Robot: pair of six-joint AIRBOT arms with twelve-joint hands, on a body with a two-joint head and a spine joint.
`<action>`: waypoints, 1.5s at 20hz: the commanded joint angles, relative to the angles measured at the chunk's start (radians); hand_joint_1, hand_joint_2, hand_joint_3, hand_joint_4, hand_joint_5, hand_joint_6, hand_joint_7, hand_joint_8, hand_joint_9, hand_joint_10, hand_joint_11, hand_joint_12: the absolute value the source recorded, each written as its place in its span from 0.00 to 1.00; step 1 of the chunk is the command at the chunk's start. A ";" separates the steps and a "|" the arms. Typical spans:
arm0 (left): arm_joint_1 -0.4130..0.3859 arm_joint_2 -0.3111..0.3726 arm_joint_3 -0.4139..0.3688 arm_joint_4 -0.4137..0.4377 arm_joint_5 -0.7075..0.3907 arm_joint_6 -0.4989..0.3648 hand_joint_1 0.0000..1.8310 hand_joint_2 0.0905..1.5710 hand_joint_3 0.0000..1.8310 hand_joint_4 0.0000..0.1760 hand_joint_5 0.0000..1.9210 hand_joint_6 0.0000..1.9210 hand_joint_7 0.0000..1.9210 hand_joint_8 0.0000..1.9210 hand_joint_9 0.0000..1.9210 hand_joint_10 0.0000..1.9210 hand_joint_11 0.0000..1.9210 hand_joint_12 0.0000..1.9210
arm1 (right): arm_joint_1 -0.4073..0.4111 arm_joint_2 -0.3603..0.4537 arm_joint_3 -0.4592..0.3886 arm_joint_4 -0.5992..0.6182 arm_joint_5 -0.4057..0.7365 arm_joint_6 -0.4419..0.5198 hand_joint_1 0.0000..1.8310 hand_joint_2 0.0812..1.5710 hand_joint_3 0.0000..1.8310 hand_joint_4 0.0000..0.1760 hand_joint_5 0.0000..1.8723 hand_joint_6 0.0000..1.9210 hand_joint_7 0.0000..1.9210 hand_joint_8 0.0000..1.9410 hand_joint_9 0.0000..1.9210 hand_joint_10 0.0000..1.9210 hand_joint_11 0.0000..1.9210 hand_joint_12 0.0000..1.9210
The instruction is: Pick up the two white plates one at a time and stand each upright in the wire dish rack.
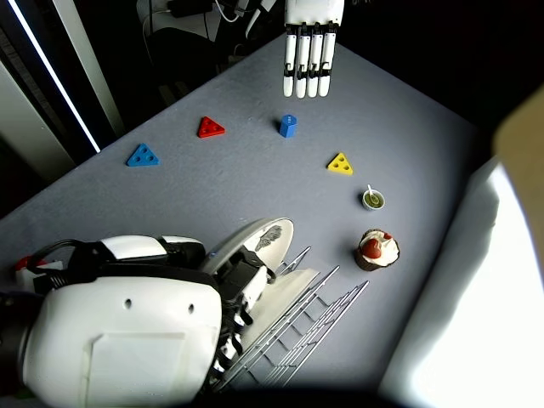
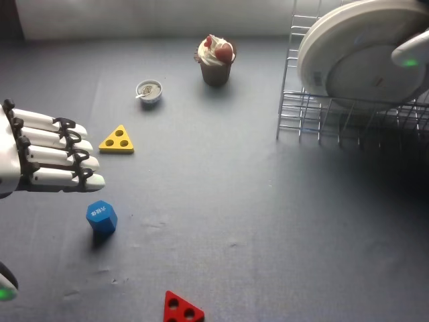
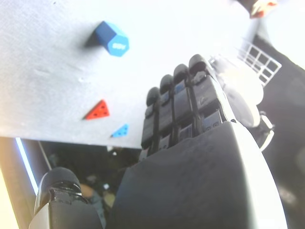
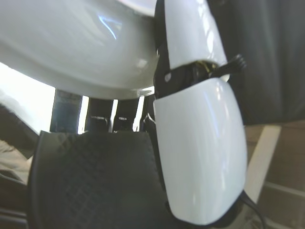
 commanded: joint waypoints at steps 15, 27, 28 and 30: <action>-0.017 0.007 0.002 -0.053 -0.018 0.001 0.02 0.54 0.00 0.00 0.03 0.00 0.04 0.00 0.03 0.00 0.02 0.00 | 0.015 -0.059 0.049 0.057 0.056 0.027 0.70 0.63 0.00 0.00 0.40 0.06 0.42 0.06 0.52 0.09 0.57 0.19; -0.017 0.008 -0.003 -0.048 -0.014 0.001 0.03 0.54 0.00 0.00 0.03 0.00 0.03 0.00 0.03 0.00 0.02 0.00 | 0.043 -0.049 0.055 0.074 0.087 -0.008 0.53 0.58 0.00 0.00 0.32 0.00 0.34 0.00 0.35 0.00 0.40 0.11; -0.017 0.008 -0.003 -0.048 -0.014 0.001 0.02 0.54 0.00 0.00 0.03 0.00 0.03 0.00 0.03 0.00 0.02 0.00 | 0.049 -0.049 0.056 0.094 0.106 -0.033 0.51 0.57 0.00 0.00 0.32 0.00 0.34 0.00 0.35 0.00 0.39 0.11; -0.017 0.008 -0.003 -0.048 -0.016 0.001 0.03 0.54 0.00 0.00 0.04 0.00 0.05 0.01 0.03 0.00 0.03 0.00 | 0.069 -0.049 0.057 0.124 0.123 -0.071 0.50 0.55 0.00 0.01 0.29 0.00 0.32 0.00 0.33 0.00 0.35 0.09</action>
